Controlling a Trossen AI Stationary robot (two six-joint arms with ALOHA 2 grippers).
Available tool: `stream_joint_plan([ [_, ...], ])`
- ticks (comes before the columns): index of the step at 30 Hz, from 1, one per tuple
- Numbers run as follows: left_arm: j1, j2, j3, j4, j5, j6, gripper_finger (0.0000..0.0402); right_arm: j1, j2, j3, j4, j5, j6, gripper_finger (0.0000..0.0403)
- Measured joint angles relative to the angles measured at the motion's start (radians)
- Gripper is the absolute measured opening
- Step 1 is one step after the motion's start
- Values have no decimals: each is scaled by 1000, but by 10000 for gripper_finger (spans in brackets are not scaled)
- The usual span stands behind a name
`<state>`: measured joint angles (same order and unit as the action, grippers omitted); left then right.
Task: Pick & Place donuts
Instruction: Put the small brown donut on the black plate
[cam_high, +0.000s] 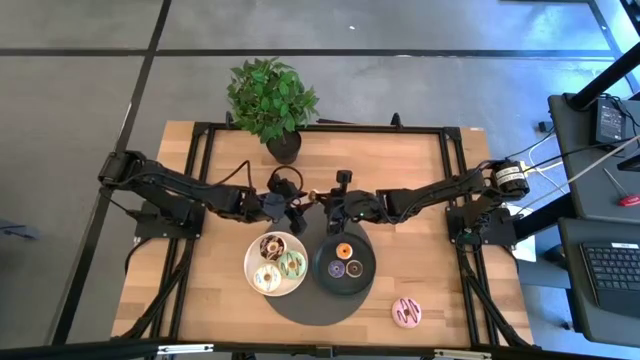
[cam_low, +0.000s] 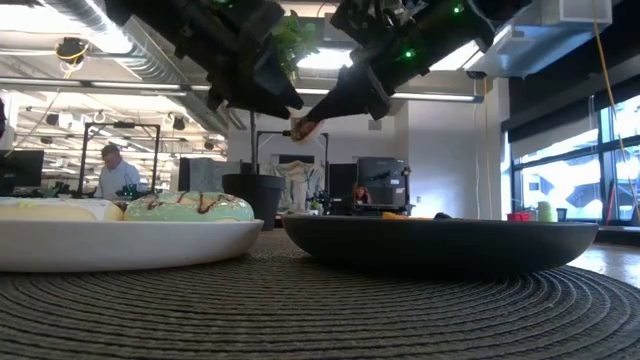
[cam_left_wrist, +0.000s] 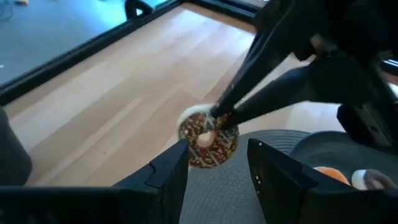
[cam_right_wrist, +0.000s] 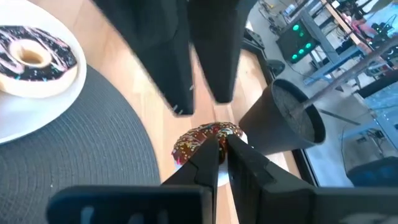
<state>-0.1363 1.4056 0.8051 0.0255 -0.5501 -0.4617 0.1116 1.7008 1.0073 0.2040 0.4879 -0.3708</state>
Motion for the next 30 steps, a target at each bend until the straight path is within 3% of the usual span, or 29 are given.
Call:
stream_joint_plan([
  [5, -22, -8, 0, -7, -5, 15, 159, 2, -5, 0, -65, -11, 55, 32],
  [10, -33, -15, 0, -32, -16, 55, 158, 18, -43, 0, -213, -202, 181, 32],
  [12, -34, -16, 0, -29, -17, 56, 160, 35, -61, 0, -264, -232, 217, 32],
  [22, -34, -18, 0, -52, -17, 56, 156, 207, -138, -5, -431, -223, 355, 32],
  [27, -34, -18, 0, -51, -14, 47, 157, 275, -214, -130, -356, -152, 445, 32],
  [30, -34, -18, 0, -51, -12, 30, 159, 312, -278, -235, -193, -158, 454, 32],
])
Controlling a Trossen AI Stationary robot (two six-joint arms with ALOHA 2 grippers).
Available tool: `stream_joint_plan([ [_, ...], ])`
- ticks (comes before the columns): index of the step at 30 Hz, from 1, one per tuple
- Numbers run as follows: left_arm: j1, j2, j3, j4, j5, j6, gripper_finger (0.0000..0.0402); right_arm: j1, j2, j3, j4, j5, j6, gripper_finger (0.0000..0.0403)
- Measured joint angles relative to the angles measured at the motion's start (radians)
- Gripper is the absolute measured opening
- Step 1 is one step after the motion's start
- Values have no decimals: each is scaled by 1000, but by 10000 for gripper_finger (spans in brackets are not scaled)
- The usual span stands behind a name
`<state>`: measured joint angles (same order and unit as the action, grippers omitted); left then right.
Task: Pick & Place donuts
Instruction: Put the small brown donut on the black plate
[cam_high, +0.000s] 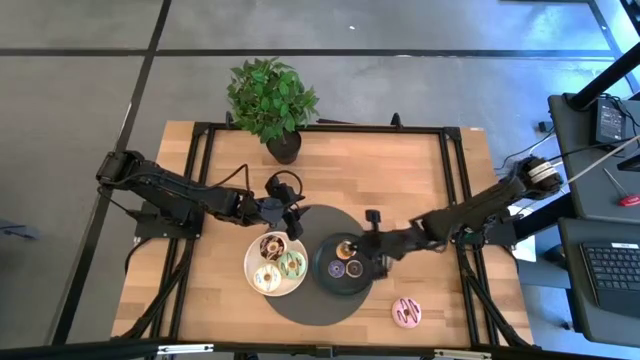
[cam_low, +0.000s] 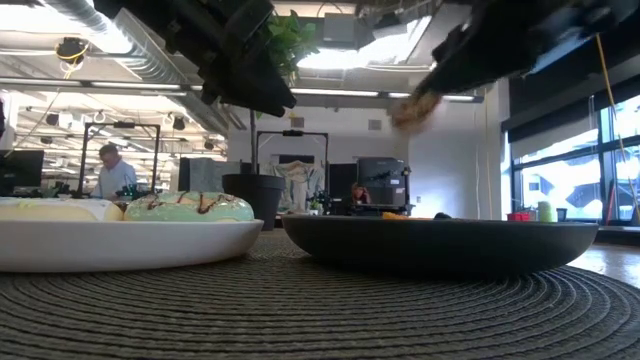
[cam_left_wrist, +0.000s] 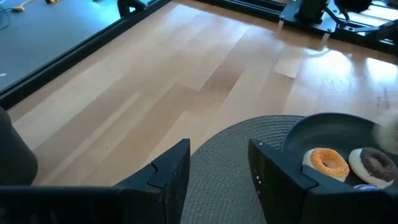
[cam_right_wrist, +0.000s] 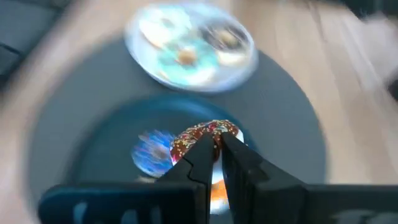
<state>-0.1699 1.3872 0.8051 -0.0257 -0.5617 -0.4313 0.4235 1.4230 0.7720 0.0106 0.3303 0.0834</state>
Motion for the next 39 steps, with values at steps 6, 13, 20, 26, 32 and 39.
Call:
stream_joint_plan([
  [6, 0, 0, 0, 8, 1, -1, 155, 30, -42, -197, 333, -64, 19, 32],
  [13, 0, 0, 0, 8, 5, -4, 153, 30, 32, -343, 661, -71, 17, 32],
  [20, 0, 0, 0, 8, 5, -4, 157, 29, 137, -362, 837, -73, 15, 32],
  [26, 0, 0, 0, 7, 6, -3, 152, 29, 232, -367, 953, -82, 10, 32],
  [32, 0, 0, 0, 4, 6, -3, 156, 29, 280, -366, 984, -81, 30, 32],
  [39, 0, 0, 0, 3, 6, -3, 153, 24, 348, -366, 1049, -81, 43, 32],
])
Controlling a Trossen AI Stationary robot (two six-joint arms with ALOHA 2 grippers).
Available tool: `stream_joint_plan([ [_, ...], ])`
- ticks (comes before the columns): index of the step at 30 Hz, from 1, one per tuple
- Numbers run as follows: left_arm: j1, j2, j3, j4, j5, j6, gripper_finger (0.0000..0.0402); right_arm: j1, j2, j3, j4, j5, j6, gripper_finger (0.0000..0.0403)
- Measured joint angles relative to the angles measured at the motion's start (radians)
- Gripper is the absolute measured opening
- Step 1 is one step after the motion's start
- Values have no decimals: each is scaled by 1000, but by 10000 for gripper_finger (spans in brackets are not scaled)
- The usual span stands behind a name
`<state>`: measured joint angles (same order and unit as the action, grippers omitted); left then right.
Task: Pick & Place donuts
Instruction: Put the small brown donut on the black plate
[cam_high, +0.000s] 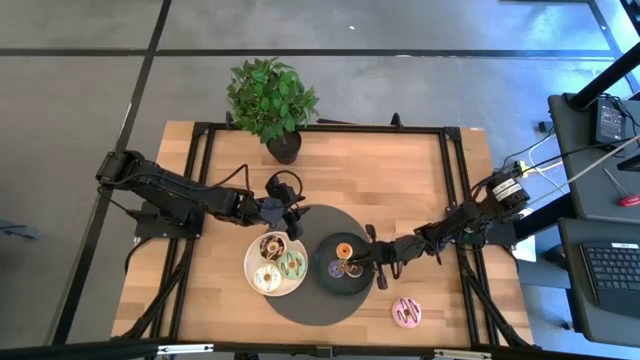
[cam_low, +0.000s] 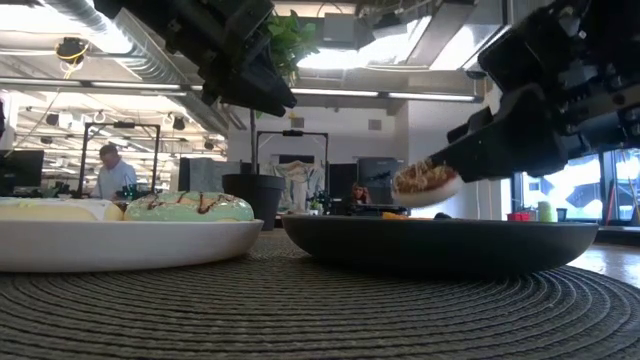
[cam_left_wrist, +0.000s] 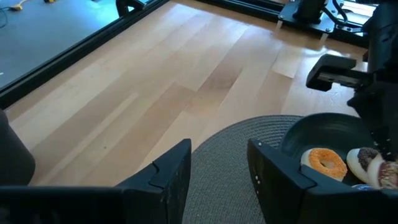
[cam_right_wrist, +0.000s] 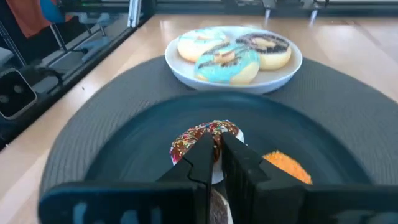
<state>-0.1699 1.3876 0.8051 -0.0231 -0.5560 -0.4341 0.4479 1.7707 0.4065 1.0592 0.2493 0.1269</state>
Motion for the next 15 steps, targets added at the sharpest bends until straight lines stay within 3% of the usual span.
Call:
stream_joint_plan([
  [15, 0, 0, 0, 0, 0, 1, 153, -24, 29, 0, -3, 9, 21, 33],
])
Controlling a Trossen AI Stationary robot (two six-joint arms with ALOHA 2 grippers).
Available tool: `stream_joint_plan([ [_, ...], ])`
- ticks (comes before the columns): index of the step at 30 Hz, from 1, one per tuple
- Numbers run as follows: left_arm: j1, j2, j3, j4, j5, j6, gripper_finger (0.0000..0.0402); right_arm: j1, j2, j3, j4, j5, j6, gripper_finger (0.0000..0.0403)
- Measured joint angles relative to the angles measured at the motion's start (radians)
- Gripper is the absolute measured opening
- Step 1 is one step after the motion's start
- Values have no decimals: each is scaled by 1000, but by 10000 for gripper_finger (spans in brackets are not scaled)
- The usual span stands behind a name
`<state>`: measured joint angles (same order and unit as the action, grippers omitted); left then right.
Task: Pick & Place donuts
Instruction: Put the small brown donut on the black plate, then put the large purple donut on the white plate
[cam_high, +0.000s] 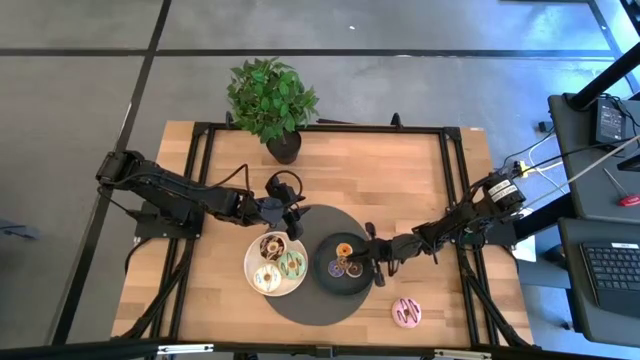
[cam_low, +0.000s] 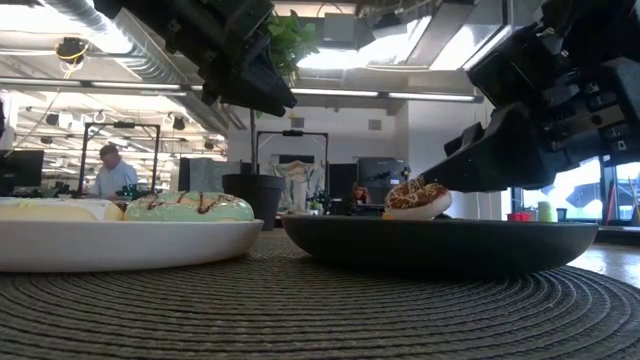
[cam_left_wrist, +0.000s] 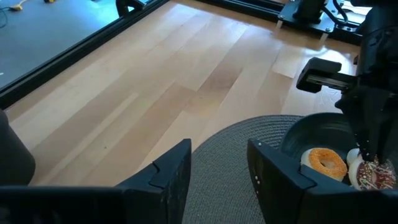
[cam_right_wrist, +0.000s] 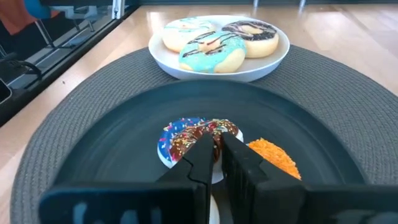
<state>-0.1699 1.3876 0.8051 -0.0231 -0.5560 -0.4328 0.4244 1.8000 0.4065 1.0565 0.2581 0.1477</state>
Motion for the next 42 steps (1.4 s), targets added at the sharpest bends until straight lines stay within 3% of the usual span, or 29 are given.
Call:
stream_joint_plan([
  [6, 0, 0, 0, 0, 0, 0, 150, 0, 0, 0, -2, 1, -23, 47],
  [16, 0, 0, 0, 0, 0, 0, 152, 0, 0, 0, -3, 2, -22, 118],
  [22, 0, 0, 0, 0, 24, -1, 148, 0, -5, -4, -5, 2, -23, 131],
  [34, 0, 0, 0, 2, 34, -1, 149, 2, -212, -22, -226, -7, -10, 132],
  [38, 0, 0, 0, 2, 34, 0, 150, 2, -359, -22, -394, -136, 114, 132],
  [42, 0, 0, 0, 2, 34, 1, 152, 41, -481, -19, -531, -376, 165, 132],
])
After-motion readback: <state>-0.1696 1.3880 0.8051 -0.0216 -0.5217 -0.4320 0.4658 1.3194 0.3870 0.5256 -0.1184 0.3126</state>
